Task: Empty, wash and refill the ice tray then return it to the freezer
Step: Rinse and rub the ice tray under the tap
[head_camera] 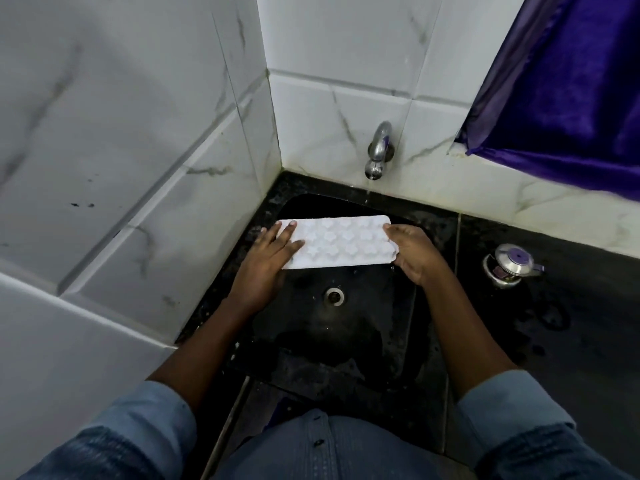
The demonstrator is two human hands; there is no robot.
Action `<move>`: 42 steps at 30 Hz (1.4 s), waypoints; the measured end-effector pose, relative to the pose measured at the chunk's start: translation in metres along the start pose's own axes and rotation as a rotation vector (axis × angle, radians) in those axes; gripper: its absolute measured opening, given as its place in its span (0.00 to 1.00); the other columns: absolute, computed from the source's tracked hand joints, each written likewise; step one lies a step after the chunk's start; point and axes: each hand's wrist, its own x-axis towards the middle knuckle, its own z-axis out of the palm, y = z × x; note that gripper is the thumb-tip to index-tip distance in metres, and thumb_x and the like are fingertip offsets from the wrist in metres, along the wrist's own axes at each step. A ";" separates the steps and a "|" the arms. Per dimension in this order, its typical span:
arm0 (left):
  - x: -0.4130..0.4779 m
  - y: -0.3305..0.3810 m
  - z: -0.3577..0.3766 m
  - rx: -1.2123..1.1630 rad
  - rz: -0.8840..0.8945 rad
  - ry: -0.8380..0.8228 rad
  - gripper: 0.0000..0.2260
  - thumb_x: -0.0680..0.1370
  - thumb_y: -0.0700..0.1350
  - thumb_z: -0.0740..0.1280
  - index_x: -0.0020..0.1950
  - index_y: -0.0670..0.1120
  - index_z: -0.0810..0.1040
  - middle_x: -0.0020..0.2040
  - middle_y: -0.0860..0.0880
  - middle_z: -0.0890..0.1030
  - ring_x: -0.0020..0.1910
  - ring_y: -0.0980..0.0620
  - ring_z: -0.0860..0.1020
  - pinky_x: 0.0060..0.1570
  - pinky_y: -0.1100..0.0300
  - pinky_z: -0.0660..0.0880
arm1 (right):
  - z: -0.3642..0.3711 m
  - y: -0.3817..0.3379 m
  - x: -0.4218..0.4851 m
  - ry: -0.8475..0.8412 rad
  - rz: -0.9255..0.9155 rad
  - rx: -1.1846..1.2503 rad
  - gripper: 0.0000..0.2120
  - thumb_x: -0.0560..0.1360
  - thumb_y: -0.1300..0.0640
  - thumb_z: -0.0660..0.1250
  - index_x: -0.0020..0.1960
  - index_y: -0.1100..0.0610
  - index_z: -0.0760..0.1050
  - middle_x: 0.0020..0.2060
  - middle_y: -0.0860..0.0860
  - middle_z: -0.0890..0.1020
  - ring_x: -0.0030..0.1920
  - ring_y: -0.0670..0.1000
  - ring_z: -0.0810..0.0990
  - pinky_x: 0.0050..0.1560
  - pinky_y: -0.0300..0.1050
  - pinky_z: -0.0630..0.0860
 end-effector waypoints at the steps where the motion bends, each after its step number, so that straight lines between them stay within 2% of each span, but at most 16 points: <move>1: -0.003 0.003 -0.002 -0.012 0.003 -0.007 0.24 0.76 0.35 0.61 0.72 0.41 0.78 0.80 0.40 0.70 0.79 0.37 0.66 0.77 0.38 0.65 | -0.002 0.001 -0.003 0.011 -0.014 0.010 0.09 0.85 0.58 0.65 0.53 0.61 0.81 0.45 0.56 0.89 0.44 0.55 0.88 0.48 0.53 0.85; 3: -0.010 0.002 0.000 0.000 -0.005 -0.031 0.25 0.74 0.36 0.58 0.70 0.40 0.80 0.78 0.40 0.72 0.78 0.37 0.69 0.76 0.40 0.68 | -0.004 0.001 -0.007 0.007 -0.019 0.004 0.08 0.85 0.58 0.66 0.53 0.61 0.81 0.47 0.57 0.89 0.46 0.56 0.88 0.50 0.55 0.84; 6: -0.019 -0.001 0.007 0.003 0.005 -0.109 0.26 0.71 0.36 0.59 0.68 0.41 0.80 0.77 0.41 0.74 0.76 0.36 0.72 0.70 0.34 0.72 | -0.002 0.004 -0.016 0.022 0.011 -0.124 0.13 0.83 0.56 0.69 0.56 0.67 0.81 0.52 0.64 0.87 0.53 0.65 0.87 0.57 0.64 0.82; 9: -0.022 0.001 0.009 0.010 -0.029 -0.078 0.27 0.68 0.32 0.65 0.67 0.43 0.79 0.79 0.43 0.72 0.77 0.39 0.70 0.73 0.40 0.71 | 0.000 0.001 -0.022 0.019 -0.048 -0.072 0.10 0.83 0.55 0.69 0.56 0.63 0.81 0.53 0.63 0.87 0.52 0.62 0.87 0.54 0.60 0.83; 13: -0.024 0.003 0.012 0.044 -0.004 -0.053 0.23 0.72 0.35 0.66 0.67 0.44 0.80 0.80 0.44 0.71 0.79 0.38 0.67 0.71 0.38 0.71 | -0.005 0.007 -0.028 0.046 -0.031 -0.152 0.22 0.77 0.46 0.75 0.54 0.66 0.82 0.51 0.66 0.86 0.55 0.71 0.84 0.50 0.58 0.80; 16: -0.022 0.002 0.013 0.029 -0.046 -0.090 0.24 0.71 0.34 0.71 0.66 0.46 0.79 0.81 0.46 0.69 0.80 0.39 0.66 0.72 0.38 0.70 | -0.007 0.003 -0.032 0.041 -0.064 -0.053 0.09 0.82 0.58 0.70 0.58 0.63 0.81 0.54 0.62 0.87 0.53 0.62 0.87 0.54 0.59 0.83; 18: -0.021 0.004 0.013 0.010 -0.066 -0.104 0.21 0.74 0.37 0.64 0.66 0.47 0.79 0.80 0.45 0.70 0.79 0.39 0.67 0.71 0.36 0.71 | -0.010 0.006 -0.032 0.049 -0.019 -0.145 0.10 0.82 0.57 0.70 0.58 0.64 0.81 0.55 0.64 0.86 0.55 0.64 0.87 0.57 0.63 0.82; 21: -0.016 0.012 0.012 -0.215 -0.095 -0.035 0.22 0.75 0.35 0.60 0.66 0.46 0.81 0.77 0.48 0.74 0.78 0.44 0.70 0.75 0.48 0.68 | -0.016 0.000 -0.032 0.087 -0.004 -0.046 0.11 0.81 0.58 0.71 0.63 0.57 0.79 0.53 0.58 0.88 0.52 0.60 0.88 0.48 0.57 0.85; 23: -0.010 0.015 0.009 -0.459 -0.212 0.035 0.22 0.78 0.30 0.62 0.69 0.45 0.80 0.74 0.51 0.77 0.77 0.50 0.72 0.77 0.56 0.67 | -0.019 -0.008 -0.038 0.080 -0.001 0.021 0.10 0.82 0.58 0.69 0.63 0.51 0.77 0.47 0.55 0.87 0.37 0.52 0.86 0.33 0.45 0.79; 25: -0.001 0.017 0.007 -0.649 -0.408 0.065 0.20 0.81 0.31 0.66 0.71 0.46 0.79 0.69 0.53 0.81 0.72 0.55 0.77 0.74 0.55 0.72 | -0.019 -0.010 -0.042 0.038 0.069 -0.099 0.08 0.86 0.52 0.63 0.59 0.54 0.79 0.41 0.58 0.83 0.28 0.49 0.78 0.29 0.40 0.74; 28: 0.022 0.020 0.002 -0.907 -0.646 0.092 0.18 0.82 0.34 0.69 0.71 0.44 0.78 0.63 0.47 0.84 0.62 0.50 0.83 0.64 0.53 0.79 | -0.016 -0.009 -0.044 0.008 0.147 -0.239 0.29 0.85 0.35 0.55 0.56 0.59 0.81 0.39 0.57 0.85 0.30 0.49 0.78 0.32 0.42 0.75; 30: 0.029 0.022 -0.003 -1.065 -0.744 0.184 0.16 0.82 0.37 0.70 0.70 0.42 0.79 0.60 0.42 0.86 0.55 0.48 0.84 0.58 0.52 0.80 | -0.017 -0.010 -0.049 0.025 0.068 -0.215 0.34 0.83 0.31 0.52 0.55 0.59 0.82 0.39 0.57 0.86 0.30 0.48 0.78 0.33 0.42 0.75; 32: 0.034 0.022 -0.009 -1.146 -0.780 0.261 0.13 0.83 0.41 0.71 0.67 0.40 0.81 0.59 0.40 0.86 0.54 0.46 0.85 0.58 0.49 0.82 | -0.015 -0.014 -0.058 0.030 -0.073 -0.220 0.27 0.85 0.37 0.58 0.50 0.60 0.81 0.38 0.55 0.85 0.29 0.47 0.77 0.32 0.41 0.74; 36: 0.038 0.027 -0.010 -1.156 -0.753 0.249 0.17 0.84 0.53 0.68 0.65 0.41 0.82 0.60 0.40 0.86 0.60 0.38 0.84 0.62 0.38 0.81 | -0.009 -0.004 -0.055 0.152 -0.296 -0.719 0.18 0.84 0.51 0.67 0.40 0.62 0.77 0.30 0.49 0.82 0.28 0.44 0.76 0.36 0.45 0.69; 39: 0.037 0.035 -0.009 -1.174 -0.729 0.294 0.19 0.87 0.53 0.62 0.71 0.42 0.78 0.64 0.43 0.85 0.63 0.43 0.84 0.62 0.47 0.82 | -0.004 -0.004 -0.059 0.317 -0.454 -0.745 0.15 0.83 0.50 0.67 0.44 0.60 0.79 0.33 0.51 0.81 0.35 0.50 0.79 0.40 0.49 0.71; 42: 0.041 0.036 -0.006 -1.173 -0.868 0.213 0.19 0.88 0.55 0.58 0.67 0.43 0.80 0.60 0.44 0.86 0.62 0.41 0.84 0.60 0.46 0.82 | -0.006 -0.002 -0.062 0.302 -0.403 -0.854 0.20 0.83 0.50 0.67 0.36 0.59 0.70 0.29 0.51 0.73 0.32 0.51 0.72 0.37 0.50 0.65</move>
